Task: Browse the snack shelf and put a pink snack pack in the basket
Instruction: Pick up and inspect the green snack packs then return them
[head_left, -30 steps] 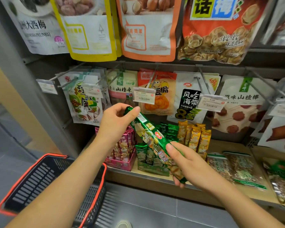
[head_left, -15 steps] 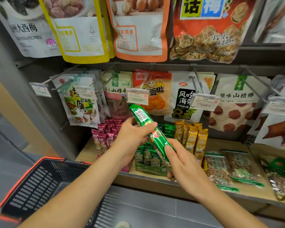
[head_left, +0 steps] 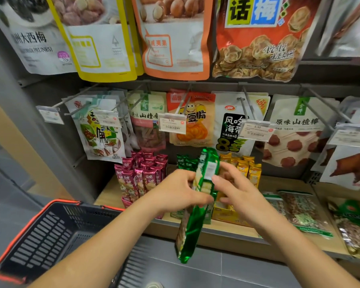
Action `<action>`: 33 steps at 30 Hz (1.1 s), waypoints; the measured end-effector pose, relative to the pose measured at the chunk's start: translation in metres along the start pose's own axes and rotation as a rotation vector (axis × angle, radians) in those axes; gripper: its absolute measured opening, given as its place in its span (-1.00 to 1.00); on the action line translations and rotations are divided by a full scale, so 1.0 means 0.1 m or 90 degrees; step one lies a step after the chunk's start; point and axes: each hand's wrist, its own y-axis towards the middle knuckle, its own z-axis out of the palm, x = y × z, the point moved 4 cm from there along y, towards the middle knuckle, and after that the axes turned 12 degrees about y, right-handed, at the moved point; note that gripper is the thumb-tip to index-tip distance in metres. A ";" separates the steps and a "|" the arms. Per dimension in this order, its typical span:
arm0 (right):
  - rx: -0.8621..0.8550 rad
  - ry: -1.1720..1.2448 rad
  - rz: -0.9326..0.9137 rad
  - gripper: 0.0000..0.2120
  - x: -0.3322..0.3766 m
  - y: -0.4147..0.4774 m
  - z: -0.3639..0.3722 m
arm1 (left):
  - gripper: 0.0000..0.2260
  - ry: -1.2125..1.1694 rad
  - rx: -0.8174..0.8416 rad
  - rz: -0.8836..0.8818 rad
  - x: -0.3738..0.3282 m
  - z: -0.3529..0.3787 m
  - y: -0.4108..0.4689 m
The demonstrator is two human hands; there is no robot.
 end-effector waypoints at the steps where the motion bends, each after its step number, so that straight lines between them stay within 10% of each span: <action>1: 0.005 0.041 -0.008 -0.74 0.02 0.00 -0.01 | -0.81 0.026 0.034 0.002 -0.01 0.05 -0.01; 12: -0.337 0.281 0.030 -0.77 -0.16 0.01 -0.46 | -0.66 0.093 0.128 -0.010 0.12 -0.03 -0.02; 23: -0.408 0.287 0.067 -0.84 -0.32 -0.02 -0.65 | -0.75 0.030 0.039 0.008 0.09 -0.36 -0.14; 33: -0.039 -0.500 -0.111 -0.34 -0.12 -0.10 -0.29 | -0.68 -0.050 -0.100 -0.023 0.10 -0.46 -0.11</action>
